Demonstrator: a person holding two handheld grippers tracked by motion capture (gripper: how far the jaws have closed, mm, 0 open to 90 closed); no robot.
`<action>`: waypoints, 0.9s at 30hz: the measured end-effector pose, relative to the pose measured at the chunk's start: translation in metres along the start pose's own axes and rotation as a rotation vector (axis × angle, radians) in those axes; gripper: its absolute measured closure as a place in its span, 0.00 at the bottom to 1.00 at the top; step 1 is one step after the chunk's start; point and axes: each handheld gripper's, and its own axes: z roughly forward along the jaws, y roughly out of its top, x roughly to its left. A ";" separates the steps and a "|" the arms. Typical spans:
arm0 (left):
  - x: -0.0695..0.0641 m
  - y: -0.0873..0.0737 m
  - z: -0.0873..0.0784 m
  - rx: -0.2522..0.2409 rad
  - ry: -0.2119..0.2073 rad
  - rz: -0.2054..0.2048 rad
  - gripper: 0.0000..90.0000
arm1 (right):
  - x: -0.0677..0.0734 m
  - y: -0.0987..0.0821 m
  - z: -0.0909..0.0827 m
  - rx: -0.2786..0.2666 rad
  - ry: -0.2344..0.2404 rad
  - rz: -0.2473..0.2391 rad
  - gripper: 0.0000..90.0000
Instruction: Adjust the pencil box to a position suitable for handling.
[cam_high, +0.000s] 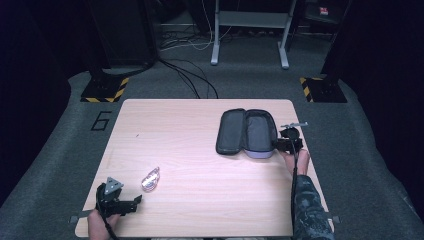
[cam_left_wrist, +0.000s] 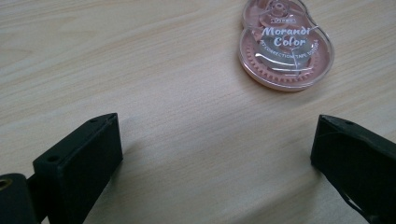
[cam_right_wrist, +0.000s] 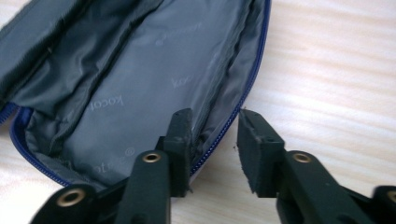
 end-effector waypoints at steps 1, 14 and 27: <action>0.000 0.000 0.000 0.000 0.000 0.000 0.02 | 0.000 0.000 0.000 0.000 0.000 0.000 0.76; 0.000 0.000 0.000 0.002 0.000 0.002 0.02 | 0.011 -0.008 -0.003 0.026 0.003 0.030 0.89; 0.000 0.000 0.000 0.002 0.002 0.001 0.02 | 0.029 -0.027 -0.014 0.016 0.032 0.049 0.87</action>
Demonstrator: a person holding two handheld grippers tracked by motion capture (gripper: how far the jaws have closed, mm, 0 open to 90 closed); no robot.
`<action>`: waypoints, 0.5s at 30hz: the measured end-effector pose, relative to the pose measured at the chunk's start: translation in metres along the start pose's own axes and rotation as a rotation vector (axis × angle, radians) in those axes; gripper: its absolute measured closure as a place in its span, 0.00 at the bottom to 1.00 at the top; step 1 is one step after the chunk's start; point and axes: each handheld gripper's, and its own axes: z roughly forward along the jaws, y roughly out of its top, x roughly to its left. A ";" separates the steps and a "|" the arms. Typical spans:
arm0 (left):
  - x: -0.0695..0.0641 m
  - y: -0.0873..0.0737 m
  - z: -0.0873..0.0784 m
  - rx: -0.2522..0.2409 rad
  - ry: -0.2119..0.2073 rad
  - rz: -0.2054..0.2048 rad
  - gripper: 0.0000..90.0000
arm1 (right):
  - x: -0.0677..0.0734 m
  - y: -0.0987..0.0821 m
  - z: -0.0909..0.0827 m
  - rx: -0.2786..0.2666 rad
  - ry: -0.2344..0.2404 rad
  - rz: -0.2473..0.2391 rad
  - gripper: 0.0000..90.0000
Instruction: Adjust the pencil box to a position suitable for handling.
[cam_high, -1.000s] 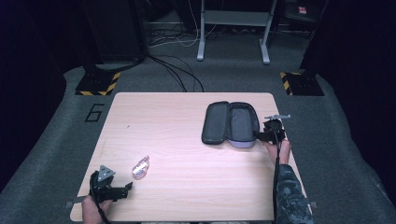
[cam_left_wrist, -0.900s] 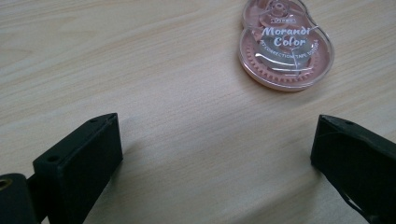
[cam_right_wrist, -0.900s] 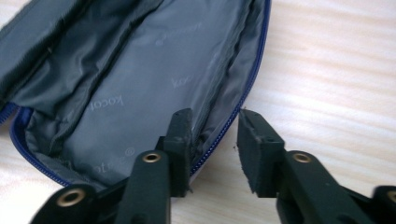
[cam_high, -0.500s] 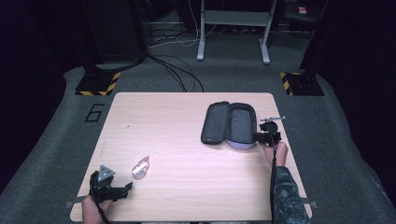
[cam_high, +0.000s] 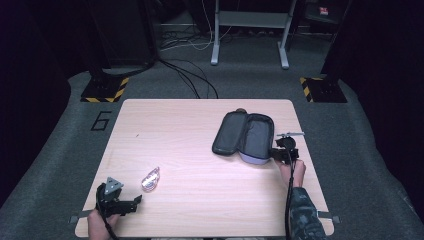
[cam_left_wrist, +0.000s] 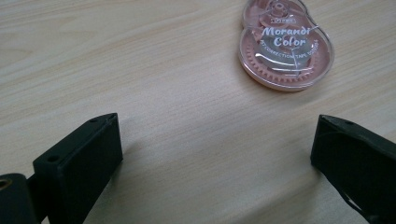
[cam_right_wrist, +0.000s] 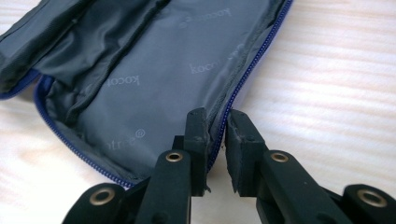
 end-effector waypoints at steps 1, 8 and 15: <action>0.000 0.000 0.000 0.000 0.000 -0.001 0.02 | 0.002 -0.001 -0.001 0.002 0.000 0.001 0.87; 0.000 0.000 0.000 0.000 0.000 0.000 0.02 | 0.024 -0.016 -0.010 -0.017 0.041 0.004 0.84; 0.000 0.000 0.000 0.000 0.000 -0.001 0.02 | 0.022 -0.015 -0.019 -0.051 0.035 0.002 0.62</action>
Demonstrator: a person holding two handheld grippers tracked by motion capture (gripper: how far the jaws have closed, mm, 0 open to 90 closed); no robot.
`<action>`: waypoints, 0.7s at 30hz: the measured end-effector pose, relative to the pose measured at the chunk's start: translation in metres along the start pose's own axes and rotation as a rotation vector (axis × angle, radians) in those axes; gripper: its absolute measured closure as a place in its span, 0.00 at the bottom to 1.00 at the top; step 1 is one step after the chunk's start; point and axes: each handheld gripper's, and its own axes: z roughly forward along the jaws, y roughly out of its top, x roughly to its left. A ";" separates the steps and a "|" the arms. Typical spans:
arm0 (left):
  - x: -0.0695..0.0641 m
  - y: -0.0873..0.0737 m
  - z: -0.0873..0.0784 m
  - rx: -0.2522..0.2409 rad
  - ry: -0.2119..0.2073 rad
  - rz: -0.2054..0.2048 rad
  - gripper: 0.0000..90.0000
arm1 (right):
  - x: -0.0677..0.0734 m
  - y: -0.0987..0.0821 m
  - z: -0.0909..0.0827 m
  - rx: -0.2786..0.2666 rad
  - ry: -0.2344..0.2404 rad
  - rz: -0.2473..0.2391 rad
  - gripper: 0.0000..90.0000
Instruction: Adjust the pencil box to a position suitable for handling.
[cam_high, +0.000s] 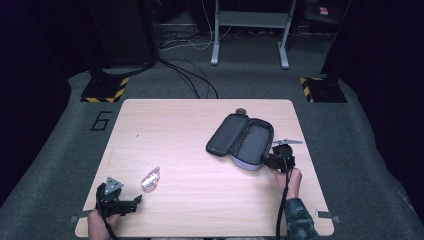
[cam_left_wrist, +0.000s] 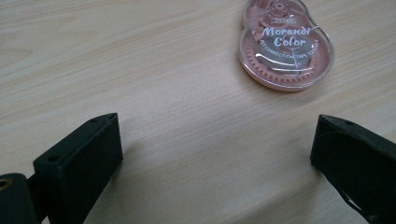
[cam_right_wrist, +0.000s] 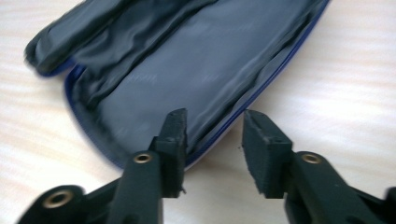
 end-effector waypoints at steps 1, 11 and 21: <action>0.000 0.000 0.000 0.000 0.000 0.000 0.02 | 0.000 0.000 0.000 0.000 0.000 0.000 0.62; 0.001 0.000 0.000 0.003 -0.001 0.010 0.03 | -0.027 0.040 0.022 0.020 -0.058 0.023 0.56; 0.001 0.000 -0.001 0.005 -0.004 0.008 0.03 | -0.034 0.048 0.050 0.095 -0.099 0.014 0.86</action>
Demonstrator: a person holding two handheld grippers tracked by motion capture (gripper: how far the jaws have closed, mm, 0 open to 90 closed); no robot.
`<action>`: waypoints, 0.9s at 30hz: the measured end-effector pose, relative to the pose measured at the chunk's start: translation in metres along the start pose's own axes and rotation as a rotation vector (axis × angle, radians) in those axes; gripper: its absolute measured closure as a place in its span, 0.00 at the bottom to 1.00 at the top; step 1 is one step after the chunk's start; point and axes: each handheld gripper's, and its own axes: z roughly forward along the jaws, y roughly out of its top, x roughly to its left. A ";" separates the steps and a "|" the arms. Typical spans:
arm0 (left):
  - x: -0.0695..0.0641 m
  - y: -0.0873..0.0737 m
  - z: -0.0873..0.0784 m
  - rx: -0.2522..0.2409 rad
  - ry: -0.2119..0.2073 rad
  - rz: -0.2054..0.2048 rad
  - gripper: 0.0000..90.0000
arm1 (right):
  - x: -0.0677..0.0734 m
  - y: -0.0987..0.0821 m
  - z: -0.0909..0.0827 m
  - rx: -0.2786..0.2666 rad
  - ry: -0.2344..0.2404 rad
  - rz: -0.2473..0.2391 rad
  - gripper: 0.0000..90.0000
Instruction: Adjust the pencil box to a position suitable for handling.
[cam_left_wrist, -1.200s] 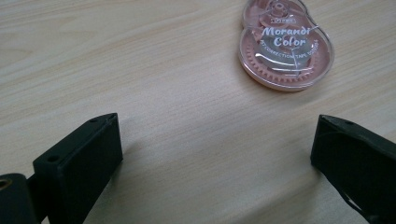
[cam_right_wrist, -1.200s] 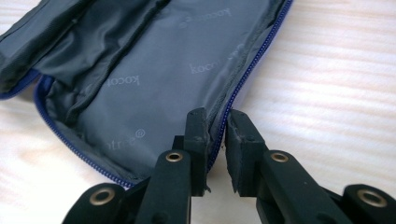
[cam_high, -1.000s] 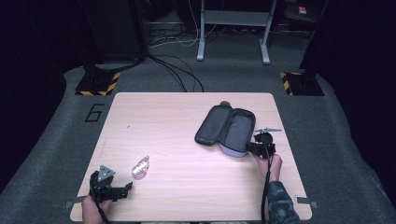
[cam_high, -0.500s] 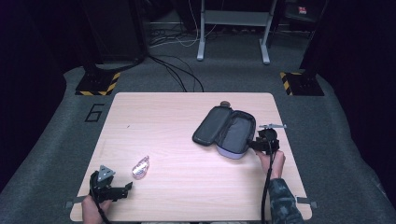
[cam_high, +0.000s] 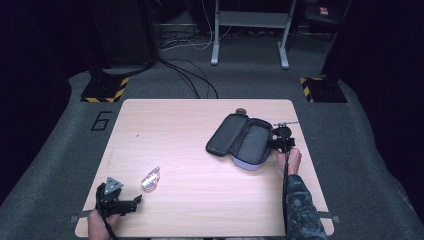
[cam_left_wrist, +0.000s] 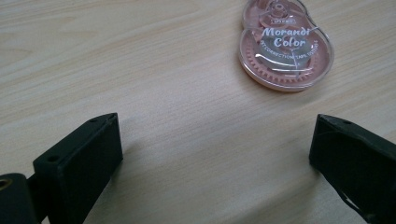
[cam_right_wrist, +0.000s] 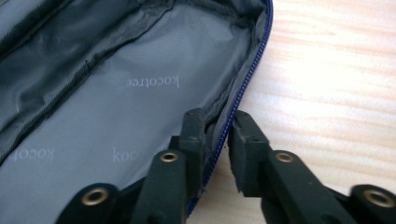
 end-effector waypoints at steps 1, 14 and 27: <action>0.000 0.000 0.000 0.000 0.000 0.000 0.03 | 0.001 -0.001 -0.001 0.005 0.004 0.004 0.87; 0.000 0.000 0.000 0.000 0.000 0.000 0.03 | 0.015 -0.027 -0.021 0.009 0.054 0.029 0.85; 0.000 0.000 0.000 -0.001 -0.001 -0.001 0.03 | 0.044 -0.065 -0.049 0.019 0.138 -0.003 0.62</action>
